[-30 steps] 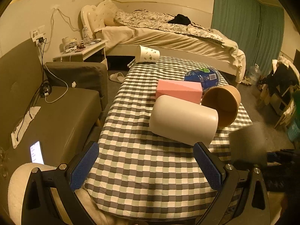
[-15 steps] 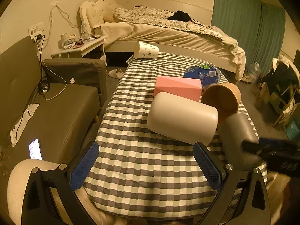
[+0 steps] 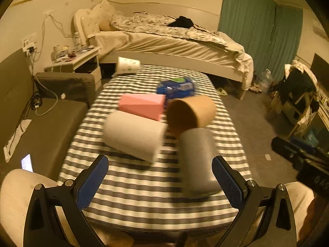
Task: Flip cup upside down
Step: 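Lower the grey cup toward the table with the right gripper, then grasp the grey cup with the left gripper and stand it upside down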
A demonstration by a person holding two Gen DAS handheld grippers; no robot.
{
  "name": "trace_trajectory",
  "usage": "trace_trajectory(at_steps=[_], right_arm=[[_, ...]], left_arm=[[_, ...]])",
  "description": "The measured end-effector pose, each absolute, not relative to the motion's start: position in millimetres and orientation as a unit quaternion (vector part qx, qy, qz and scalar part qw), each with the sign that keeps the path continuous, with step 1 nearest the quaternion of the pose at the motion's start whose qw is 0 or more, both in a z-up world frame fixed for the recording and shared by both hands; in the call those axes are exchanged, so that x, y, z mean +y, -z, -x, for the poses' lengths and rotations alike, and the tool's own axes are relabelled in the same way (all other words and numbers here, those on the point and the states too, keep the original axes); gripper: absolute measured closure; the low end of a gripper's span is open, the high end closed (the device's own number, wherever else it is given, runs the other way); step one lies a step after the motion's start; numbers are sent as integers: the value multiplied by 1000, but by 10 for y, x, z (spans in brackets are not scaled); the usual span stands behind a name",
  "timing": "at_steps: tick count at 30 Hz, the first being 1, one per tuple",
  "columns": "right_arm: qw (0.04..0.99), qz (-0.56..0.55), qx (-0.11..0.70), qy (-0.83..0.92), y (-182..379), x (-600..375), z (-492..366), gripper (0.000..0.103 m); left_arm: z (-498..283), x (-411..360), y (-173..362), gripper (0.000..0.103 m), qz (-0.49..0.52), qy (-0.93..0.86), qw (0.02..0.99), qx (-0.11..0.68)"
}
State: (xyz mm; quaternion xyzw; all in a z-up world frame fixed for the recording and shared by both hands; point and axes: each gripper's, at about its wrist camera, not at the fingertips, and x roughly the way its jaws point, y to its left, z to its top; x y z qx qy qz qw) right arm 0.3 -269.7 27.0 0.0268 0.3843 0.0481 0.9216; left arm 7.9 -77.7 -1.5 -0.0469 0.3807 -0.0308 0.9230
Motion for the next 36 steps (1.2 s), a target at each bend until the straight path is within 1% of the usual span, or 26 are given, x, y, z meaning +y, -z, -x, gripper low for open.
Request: trace_trajectory(at_steps=[4,10,17,18,20,21,22,26,36], right_arm=[[923,-43,382,-19,-133,-2932,64,25],[914,-81,399,4,138,-3254,98,25],[910,-94,404,12,265,-3394,34,25],[909,-95,406,11,289,-3396,22,25],[907,-95,410,10,314,-3381,-2,25],[907,-96,411,10,323,-3381,-14,25],[906,-97,412,8,328,-3377,-28,25],[904,-99,417,5,367,-3368,-62,25],[906,-89,413,-1,341,-3248,-79,25]], left_arm=[[-91,-1055,114,0,41,43,916,396],[-154,-1359,431,0,28,55,900,432],[-286,-1400,731,2,34,50,885,462],[-298,-1387,761,3,37,50,884,464],[-317,-1369,788,20,42,54,881,468],[-321,-1373,798,24,45,62,879,471],[-321,-1379,796,31,45,70,877,472],[-274,-1414,735,31,24,83,878,471],[-137,-1319,419,31,24,91,884,458]])
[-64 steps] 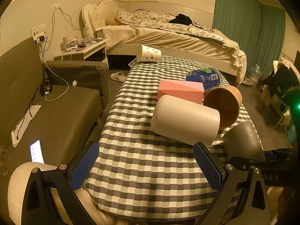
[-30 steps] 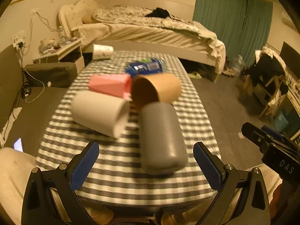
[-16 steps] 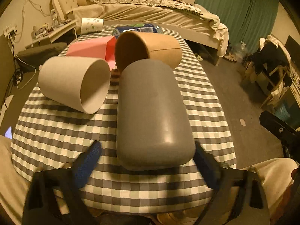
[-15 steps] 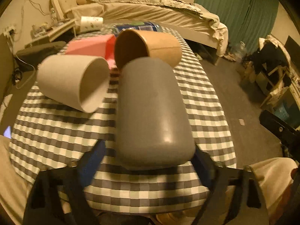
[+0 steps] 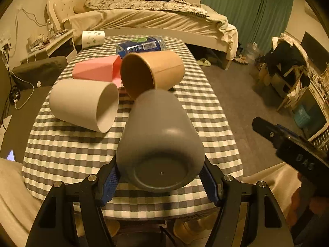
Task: Flip cup upside down
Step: 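Grasp the grey cup with the left gripper and stand it upside down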
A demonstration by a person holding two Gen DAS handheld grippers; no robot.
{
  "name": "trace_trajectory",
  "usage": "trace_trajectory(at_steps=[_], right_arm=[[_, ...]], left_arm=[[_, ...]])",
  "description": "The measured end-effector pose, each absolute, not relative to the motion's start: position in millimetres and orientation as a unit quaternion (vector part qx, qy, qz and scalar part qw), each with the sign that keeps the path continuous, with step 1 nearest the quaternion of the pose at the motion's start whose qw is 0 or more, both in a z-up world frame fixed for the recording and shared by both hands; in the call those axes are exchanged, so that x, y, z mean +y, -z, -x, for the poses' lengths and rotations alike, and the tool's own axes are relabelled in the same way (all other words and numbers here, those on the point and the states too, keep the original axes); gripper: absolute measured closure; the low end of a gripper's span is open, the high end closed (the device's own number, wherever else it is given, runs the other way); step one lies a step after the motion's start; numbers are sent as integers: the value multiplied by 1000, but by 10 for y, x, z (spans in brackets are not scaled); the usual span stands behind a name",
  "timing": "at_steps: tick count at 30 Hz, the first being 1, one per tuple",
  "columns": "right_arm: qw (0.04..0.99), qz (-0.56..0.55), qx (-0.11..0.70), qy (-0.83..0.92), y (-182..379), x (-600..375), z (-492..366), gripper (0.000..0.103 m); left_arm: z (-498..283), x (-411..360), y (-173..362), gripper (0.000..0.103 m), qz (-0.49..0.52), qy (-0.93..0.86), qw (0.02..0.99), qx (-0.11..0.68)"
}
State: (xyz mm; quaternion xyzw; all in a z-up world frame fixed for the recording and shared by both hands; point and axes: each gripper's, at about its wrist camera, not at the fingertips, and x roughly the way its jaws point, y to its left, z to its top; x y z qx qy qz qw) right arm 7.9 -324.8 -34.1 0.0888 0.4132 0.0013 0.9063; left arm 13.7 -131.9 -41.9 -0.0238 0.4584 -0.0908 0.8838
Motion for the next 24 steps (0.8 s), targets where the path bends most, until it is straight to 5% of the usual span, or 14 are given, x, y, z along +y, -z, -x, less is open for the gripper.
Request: trace_trajectory(at_steps=[24], right_arm=[[905,-84,417,-2,347,-3216,-72,25]], left_arm=[[-538,-1315,245,32,29,75,886,457]])
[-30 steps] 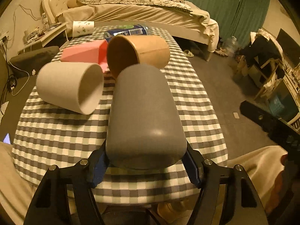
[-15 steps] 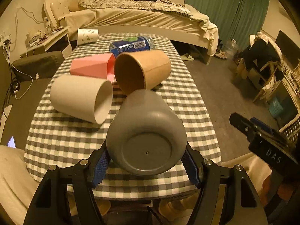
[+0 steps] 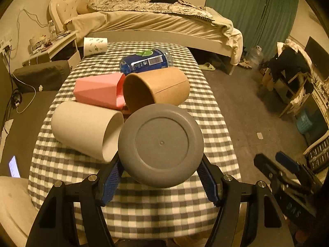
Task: Flip cup upside down
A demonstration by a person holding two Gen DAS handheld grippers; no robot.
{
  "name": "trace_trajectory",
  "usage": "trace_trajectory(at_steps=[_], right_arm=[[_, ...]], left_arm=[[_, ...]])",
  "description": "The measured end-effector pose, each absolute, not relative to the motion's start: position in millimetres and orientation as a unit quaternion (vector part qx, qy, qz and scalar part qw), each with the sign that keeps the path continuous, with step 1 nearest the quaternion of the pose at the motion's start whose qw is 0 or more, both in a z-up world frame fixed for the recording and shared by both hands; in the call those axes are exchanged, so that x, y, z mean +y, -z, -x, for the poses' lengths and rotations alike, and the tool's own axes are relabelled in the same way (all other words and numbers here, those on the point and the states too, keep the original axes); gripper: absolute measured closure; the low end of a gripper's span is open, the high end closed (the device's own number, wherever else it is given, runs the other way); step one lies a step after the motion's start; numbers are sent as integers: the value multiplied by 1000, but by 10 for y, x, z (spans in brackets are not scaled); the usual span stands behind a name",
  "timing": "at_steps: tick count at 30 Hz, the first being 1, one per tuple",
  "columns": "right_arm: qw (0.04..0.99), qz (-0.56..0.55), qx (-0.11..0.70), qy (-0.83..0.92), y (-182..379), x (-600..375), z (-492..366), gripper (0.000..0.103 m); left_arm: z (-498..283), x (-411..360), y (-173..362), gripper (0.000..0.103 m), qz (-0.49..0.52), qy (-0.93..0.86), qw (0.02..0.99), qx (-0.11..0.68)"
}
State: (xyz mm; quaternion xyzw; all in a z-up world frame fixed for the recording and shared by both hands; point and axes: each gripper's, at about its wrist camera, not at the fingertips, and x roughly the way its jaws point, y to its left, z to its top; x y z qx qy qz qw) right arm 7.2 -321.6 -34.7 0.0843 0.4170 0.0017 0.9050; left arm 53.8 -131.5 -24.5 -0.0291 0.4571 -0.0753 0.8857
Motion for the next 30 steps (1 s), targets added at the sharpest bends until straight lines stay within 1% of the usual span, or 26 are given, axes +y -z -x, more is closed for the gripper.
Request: trace_trajectory(at_steps=[10,13,16,21,30], right_arm=[[906,-89,414,-1,362,-3219,-89,25],[907,-87,411,-1,354,-3205,-81,25],[910,-83,406,-2,332,-3180,-55,25],[921,-70,384,-6,223,-3115,17,25],[944,-49,324,-23,-226,-2886,242,25]], left_arm=[[-540,-1317,272,31,11,87,897,434],[-499,-1316,252,25,-2,85,899,430],[-440,-1263,195,25,2,88,902,422],[-349,-1121,-22,25,20,96,914,395],[-99,-816,-541,25,22,88,950,299]])
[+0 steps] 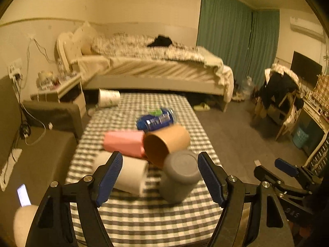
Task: Flip cup upside down
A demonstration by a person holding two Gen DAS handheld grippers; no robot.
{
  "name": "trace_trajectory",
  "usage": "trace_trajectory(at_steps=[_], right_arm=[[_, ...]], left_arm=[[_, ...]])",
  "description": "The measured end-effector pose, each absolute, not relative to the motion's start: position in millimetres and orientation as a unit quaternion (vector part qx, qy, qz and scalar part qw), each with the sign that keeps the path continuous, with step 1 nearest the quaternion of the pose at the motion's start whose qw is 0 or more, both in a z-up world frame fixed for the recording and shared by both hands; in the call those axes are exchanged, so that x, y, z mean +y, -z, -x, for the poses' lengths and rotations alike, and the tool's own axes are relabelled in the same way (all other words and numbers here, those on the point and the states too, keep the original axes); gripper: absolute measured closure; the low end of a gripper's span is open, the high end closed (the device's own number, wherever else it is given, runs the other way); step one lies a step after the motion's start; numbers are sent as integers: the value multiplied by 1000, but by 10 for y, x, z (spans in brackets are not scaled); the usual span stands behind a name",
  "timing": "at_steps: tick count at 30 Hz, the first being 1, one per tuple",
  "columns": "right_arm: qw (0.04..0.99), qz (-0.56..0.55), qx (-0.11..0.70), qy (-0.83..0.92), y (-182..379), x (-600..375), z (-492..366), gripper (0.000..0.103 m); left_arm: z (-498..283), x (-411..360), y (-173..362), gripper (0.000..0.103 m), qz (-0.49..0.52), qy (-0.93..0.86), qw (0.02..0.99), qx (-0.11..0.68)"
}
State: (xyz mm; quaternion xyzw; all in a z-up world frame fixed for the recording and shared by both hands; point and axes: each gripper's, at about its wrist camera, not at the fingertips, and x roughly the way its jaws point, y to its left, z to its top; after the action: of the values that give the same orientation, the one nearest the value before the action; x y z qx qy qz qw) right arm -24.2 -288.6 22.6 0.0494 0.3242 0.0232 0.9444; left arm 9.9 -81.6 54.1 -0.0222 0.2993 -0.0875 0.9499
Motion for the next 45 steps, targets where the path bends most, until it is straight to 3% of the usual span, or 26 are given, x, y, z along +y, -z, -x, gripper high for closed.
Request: trace_trajectory(at_steps=[10,14,15,22,45], right_arm=[[957,-24,287,-43,-316,-2383,482,21],[957,-9,288,-45,-186,-2239,482,15],[957,-6,285,-45,-171,-2230,482,10],[957,-2,289,-38,-66,-2166,422,1],[954,5,298,-31,1,-2167,402,0]], left_arm=[[190,-476,-393,25,3,72,962,265],[265,-340,-228,11,7,57,962,267],[277,-323,-208,11,6,53,963,264],[277,-191,-115,5,13,35,963,267],[260,-127,-88,3,22,20,961,273]])
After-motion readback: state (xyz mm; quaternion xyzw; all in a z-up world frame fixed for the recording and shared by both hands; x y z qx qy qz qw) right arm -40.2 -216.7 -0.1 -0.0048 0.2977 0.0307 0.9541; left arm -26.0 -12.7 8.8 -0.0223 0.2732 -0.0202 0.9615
